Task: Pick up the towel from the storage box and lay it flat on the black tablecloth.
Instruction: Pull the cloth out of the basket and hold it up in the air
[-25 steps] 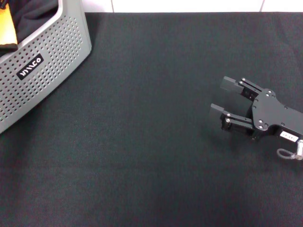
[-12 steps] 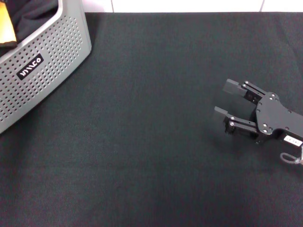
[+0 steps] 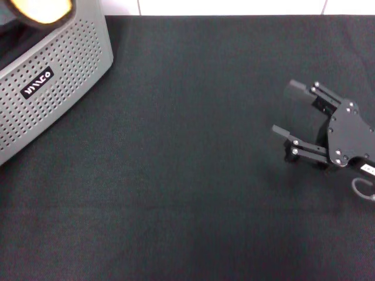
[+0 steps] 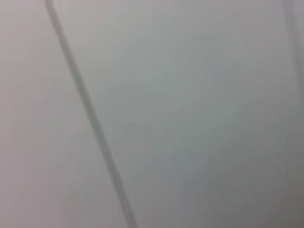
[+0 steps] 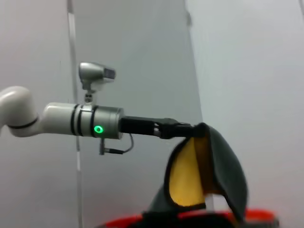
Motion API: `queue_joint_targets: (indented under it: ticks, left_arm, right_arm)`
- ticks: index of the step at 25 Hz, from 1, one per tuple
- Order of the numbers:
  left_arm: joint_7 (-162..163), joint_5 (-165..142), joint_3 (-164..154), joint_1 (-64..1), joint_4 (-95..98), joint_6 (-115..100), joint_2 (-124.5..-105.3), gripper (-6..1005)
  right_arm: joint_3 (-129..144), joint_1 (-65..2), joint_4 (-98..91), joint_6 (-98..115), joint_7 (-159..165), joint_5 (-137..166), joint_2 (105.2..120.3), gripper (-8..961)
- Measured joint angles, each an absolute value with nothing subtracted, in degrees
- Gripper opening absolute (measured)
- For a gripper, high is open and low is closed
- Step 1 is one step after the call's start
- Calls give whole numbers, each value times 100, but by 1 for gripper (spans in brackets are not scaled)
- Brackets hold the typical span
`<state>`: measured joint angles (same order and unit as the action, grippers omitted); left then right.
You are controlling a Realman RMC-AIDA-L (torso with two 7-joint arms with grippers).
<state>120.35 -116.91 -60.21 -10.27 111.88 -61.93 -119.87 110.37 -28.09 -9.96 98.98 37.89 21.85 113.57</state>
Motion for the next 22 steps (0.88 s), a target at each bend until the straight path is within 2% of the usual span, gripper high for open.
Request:
queue_joint_targets:
  ticks: [3,5,10,14,22]
  left_arm:
    - [11904,-10920,-5749,-981,11401,-6695,-11984,13]
    - [11905,-10558,-5609,-987,11493,-6983,-11984,13]
    - [11994,-10179,-5481,-1089,11541,-7310,-11987,13]
    - [12021,-10172,-5510,-1092,11533,-7349,-11991,13]
    - [11995,-10141,-5737,-1123,11515,-7641,-11993,14]
  right_arm:
    - [11008,-2817,-1116,10010,3381,2199,11395,831]
    - [11008,-2797,-1401,9940,2634,2205,11471,818]
    - [11076,-2507,-2313,8688,698,1930,11629,787]
    - [11717,-2290,-3356,7590,-484,1101,11630,762]
    - [12048,-2452,-3803,7370,-1474,383,11628,712]
